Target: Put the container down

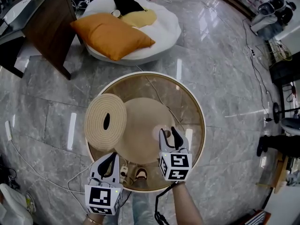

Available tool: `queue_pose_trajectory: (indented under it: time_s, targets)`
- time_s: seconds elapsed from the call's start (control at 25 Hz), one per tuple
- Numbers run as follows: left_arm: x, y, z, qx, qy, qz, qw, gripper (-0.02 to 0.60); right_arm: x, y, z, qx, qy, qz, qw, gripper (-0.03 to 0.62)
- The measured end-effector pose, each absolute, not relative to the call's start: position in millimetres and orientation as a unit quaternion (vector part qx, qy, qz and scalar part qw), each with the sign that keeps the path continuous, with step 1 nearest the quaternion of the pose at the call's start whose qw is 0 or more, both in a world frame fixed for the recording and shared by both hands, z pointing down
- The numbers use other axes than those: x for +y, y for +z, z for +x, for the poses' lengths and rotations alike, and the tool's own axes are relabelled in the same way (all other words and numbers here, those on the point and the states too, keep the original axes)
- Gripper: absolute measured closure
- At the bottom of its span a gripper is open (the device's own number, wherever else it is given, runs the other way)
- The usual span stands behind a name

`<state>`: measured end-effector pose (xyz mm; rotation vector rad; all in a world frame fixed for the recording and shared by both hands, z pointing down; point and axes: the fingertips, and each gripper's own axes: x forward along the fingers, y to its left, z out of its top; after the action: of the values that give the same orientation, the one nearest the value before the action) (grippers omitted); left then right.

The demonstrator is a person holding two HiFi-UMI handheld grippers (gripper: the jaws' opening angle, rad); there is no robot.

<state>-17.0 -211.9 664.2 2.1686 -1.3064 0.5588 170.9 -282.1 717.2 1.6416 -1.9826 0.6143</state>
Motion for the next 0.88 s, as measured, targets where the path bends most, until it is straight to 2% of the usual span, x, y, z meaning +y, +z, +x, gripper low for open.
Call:
queue_pose_trajectory:
  time_s: [0.64,0.88]
  targets:
    - [-213.4,590.7,-14.6,-0.488,0.194,0.818,0.235,0.589,-234.9,642.1,174.9,-0.716,0.233,0.618,0.226,0.441]
    - [-206.7,543.1,-10.9,-0.489,0.173,0.823,0.233,0.589,-211.2,593.7,179.6,-0.705,0.246,0.637,0.191,0.441]
